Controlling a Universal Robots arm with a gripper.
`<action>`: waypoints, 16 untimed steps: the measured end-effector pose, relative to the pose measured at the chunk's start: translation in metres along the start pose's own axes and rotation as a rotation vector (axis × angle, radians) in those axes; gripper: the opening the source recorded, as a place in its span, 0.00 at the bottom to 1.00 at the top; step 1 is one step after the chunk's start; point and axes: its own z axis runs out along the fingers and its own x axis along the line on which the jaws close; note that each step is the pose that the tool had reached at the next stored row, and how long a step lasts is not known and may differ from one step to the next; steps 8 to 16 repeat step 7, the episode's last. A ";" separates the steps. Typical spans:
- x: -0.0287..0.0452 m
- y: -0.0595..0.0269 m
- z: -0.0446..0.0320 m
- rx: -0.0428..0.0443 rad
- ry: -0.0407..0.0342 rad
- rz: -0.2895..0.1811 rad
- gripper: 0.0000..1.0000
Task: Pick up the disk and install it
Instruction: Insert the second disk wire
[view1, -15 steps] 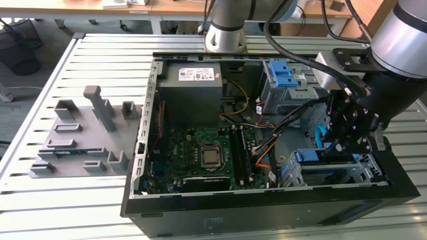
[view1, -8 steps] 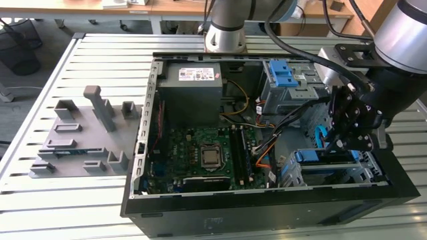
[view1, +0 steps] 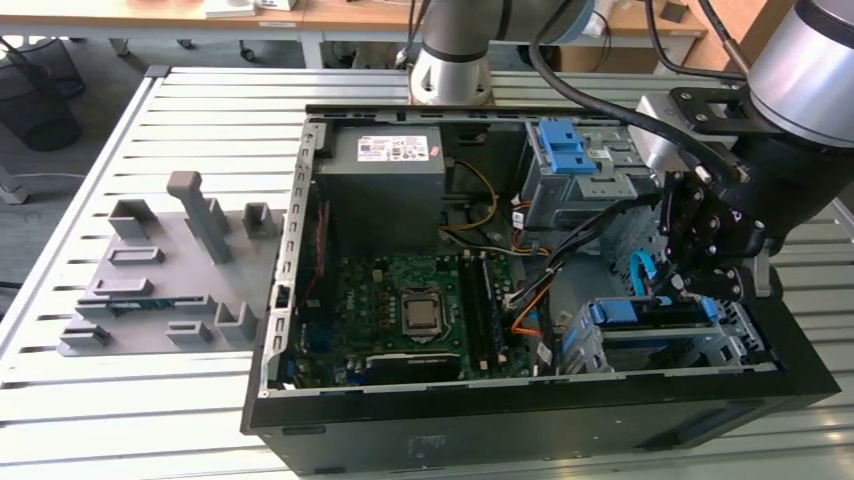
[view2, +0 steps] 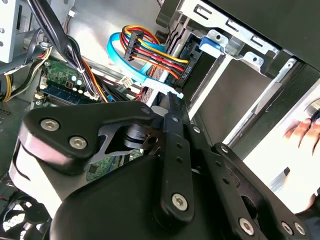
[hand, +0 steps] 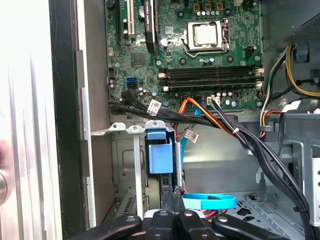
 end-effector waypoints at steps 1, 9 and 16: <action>0.0000 0.0000 0.0000 0.0000 0.0000 0.000 0.11; 0.0000 0.0000 -0.0001 0.0000 -0.0001 0.000 0.11; 0.0000 0.0000 -0.0001 0.0000 -0.0001 0.000 0.11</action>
